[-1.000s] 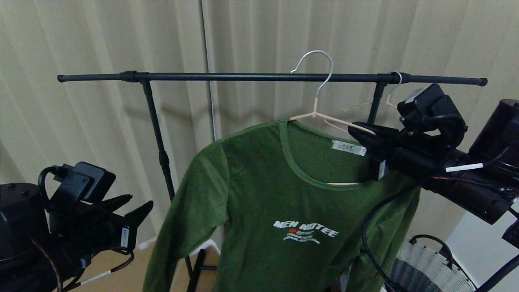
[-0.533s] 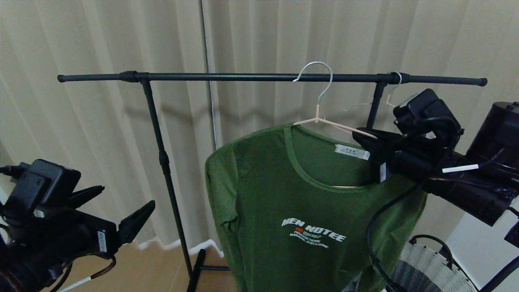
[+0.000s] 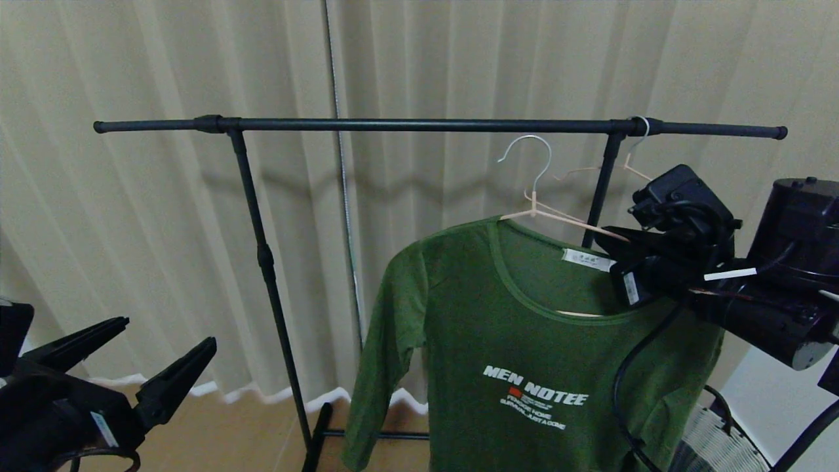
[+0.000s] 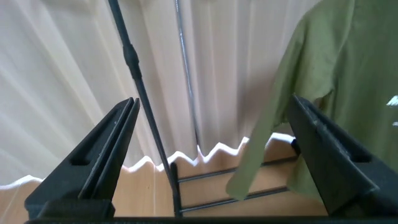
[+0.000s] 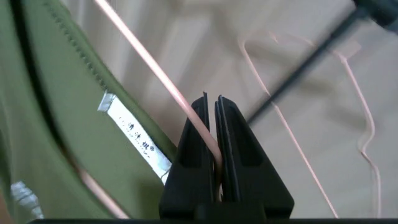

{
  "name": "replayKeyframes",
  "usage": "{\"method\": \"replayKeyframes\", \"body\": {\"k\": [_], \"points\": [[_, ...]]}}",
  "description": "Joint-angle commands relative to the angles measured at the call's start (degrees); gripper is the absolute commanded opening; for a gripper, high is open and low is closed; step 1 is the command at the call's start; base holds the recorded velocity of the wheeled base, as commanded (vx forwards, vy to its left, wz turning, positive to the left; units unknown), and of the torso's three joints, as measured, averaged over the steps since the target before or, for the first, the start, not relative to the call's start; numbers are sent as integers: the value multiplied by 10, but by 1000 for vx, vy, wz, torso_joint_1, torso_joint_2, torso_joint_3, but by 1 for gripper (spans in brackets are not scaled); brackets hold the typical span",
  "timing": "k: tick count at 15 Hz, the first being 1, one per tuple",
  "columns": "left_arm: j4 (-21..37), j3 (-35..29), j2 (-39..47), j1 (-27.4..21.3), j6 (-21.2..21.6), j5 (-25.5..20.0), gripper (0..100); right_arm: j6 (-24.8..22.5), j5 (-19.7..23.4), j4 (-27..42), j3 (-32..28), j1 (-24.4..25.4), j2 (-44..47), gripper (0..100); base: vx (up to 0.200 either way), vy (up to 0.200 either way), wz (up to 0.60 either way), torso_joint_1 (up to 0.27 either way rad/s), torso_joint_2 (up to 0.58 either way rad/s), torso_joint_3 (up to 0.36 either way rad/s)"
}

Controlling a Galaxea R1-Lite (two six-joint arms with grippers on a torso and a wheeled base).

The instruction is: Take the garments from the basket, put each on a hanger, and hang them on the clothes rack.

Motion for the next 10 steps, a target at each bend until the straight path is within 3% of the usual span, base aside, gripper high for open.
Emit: {"method": "replayKeyframes", "body": {"k": [1, 6, 10], "points": [[-1, 1, -7, 2, 0, 0, 100, 0, -11, 0, -2, -10, 11, 0, 0, 0, 0, 0, 0, 0], [1, -3, -8, 2, -2, 1, 100, 3, -19, -10, -5, -12, 8, 0, 0, 0, 0, 0, 0, 0], [1, -1, -6, 2, -2, 0, 100, 4, -19, -11, -13, -11, 8, 0, 200, 0, 0, -4, 2, 7]]}}
